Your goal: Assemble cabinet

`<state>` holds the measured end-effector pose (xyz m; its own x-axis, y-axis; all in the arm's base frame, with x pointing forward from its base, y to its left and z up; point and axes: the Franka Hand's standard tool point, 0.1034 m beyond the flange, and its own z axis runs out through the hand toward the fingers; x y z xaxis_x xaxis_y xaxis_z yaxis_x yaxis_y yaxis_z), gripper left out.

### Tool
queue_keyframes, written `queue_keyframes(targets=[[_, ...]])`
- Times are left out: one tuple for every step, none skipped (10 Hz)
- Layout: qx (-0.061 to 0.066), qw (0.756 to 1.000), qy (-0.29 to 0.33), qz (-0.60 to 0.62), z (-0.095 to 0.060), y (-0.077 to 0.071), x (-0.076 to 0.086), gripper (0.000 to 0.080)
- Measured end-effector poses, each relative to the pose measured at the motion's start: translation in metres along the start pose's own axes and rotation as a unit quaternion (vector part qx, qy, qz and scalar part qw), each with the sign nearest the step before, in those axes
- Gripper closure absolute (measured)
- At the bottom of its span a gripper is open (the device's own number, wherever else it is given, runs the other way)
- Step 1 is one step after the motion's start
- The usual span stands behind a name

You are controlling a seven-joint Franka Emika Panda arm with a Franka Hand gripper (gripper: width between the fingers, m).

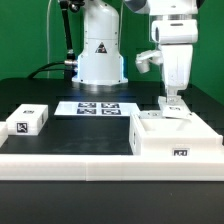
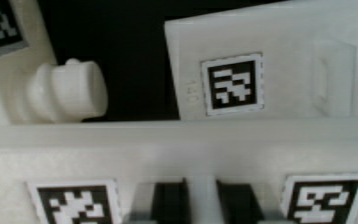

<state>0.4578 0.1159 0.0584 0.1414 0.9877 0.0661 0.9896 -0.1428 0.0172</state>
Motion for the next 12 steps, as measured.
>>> queue_keyframes(targets=[[0.000,1.000,0.000,0.000,0.000,0.000,0.000,0.0729],[0.002,1.000,0.000,-0.007,0.002,0.000,-0.002,0.0729],[0.002,1.000,0.002,-0.015,0.005,0.002,-0.004,0.0729],[0.000,1.000,0.003,-0.021,0.005,0.010,-0.004,0.0729],[-0.003,1.000,0.005,-0.025,0.005,0.017,-0.002,0.0729],[-0.005,1.000,0.006,-0.024,0.005,0.022,-0.001,0.0729],[-0.005,1.000,0.007,-0.023,0.005,0.023,-0.001,0.0729],[-0.005,1.000,0.007,-0.015,0.005,0.023,-0.001,0.0729],[-0.005,1.000,0.007,-0.015,0.005,0.023,-0.001,0.0729],[-0.005,1.000,0.007,-0.015,0.005,0.023,-0.001,0.0729],[-0.005,1.000,0.007,-0.015,0.005,0.023,-0.001,0.0729],[-0.005,1.000,0.007,-0.017,0.005,0.025,-0.001,0.0729]])
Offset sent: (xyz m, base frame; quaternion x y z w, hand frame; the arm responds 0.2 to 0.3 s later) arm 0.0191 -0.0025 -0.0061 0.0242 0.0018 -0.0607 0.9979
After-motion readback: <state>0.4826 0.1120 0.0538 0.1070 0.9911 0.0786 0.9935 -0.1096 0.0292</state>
